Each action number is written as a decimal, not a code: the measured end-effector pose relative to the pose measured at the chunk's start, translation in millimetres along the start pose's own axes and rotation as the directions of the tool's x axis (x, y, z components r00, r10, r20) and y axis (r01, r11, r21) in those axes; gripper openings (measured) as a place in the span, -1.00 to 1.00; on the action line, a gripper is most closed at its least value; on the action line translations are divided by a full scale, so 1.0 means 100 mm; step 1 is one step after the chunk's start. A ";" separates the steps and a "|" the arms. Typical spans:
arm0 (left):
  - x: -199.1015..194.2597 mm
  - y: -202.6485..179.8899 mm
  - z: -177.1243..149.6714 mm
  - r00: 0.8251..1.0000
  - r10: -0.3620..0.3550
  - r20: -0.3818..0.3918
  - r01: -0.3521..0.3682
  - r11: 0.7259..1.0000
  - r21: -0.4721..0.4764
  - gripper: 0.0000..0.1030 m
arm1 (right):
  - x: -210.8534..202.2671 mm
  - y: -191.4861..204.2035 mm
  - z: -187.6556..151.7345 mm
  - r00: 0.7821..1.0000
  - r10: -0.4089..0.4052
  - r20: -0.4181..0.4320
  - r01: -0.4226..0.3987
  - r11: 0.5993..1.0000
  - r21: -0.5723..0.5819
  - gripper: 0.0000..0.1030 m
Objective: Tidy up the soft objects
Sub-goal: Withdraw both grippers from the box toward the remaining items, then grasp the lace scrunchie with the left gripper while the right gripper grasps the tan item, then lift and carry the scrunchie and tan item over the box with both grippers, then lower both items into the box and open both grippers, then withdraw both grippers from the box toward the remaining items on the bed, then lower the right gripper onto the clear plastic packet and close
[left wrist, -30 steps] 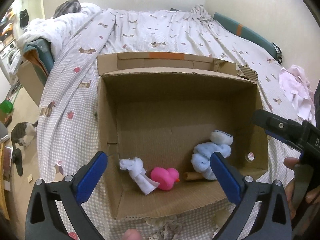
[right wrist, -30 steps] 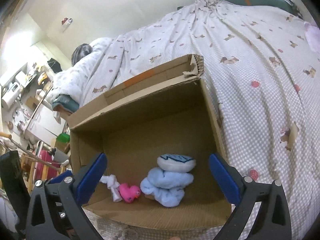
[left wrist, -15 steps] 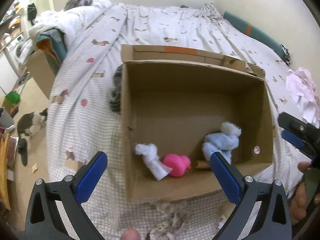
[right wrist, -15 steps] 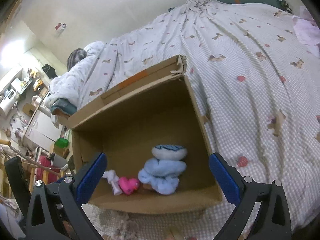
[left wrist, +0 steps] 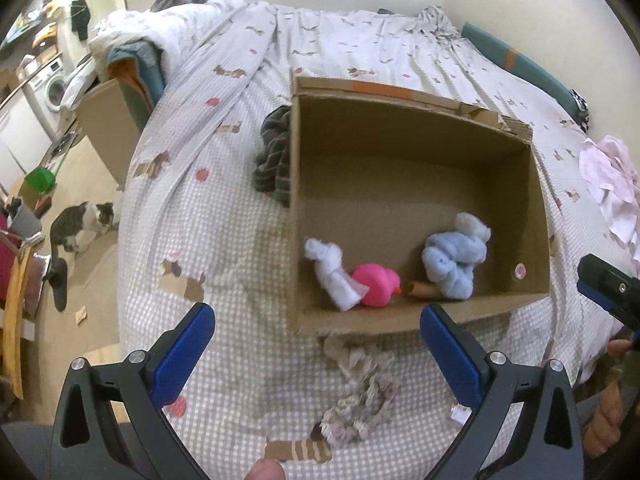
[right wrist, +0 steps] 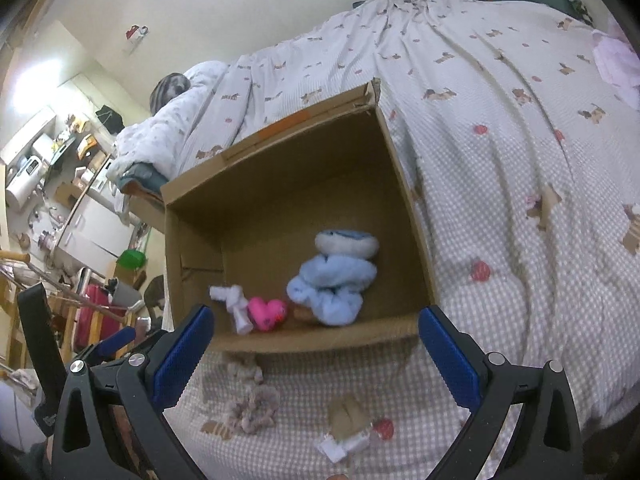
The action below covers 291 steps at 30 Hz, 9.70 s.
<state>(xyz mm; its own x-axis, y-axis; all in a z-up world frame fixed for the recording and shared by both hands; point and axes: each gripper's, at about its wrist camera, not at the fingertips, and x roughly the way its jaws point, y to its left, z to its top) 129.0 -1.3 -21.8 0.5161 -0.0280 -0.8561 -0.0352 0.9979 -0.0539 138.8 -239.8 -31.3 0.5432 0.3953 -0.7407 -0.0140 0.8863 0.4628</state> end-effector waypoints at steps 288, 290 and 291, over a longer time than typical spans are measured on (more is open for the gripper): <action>-0.07 0.08 -0.16 0.999 -0.033 0.007 0.033 0.999 -0.005 0.63 | 0.30 0.15 -0.37 0.984 -0.057 -0.168 0.034 0.990 -0.140 0.68; -0.06 0.11 -0.19 1.000 -0.031 -0.005 0.031 1.000 -0.008 0.63 | 0.38 0.21 -0.47 0.975 -0.106 -0.197 0.064 0.976 -0.209 0.68; -0.05 0.12 -0.21 1.000 -0.029 -0.009 0.028 1.000 -0.009 0.63 | 0.40 0.24 -0.51 0.971 -0.125 -0.204 0.073 0.967 -0.245 0.68</action>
<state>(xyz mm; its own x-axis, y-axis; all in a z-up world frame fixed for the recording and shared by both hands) 107.6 9.8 -28.8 0.5089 -0.0570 -0.8589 -0.0282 0.9962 -0.0828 117.1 -190.5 -75.0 0.3580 0.3221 -0.8764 -0.1797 0.9448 0.2738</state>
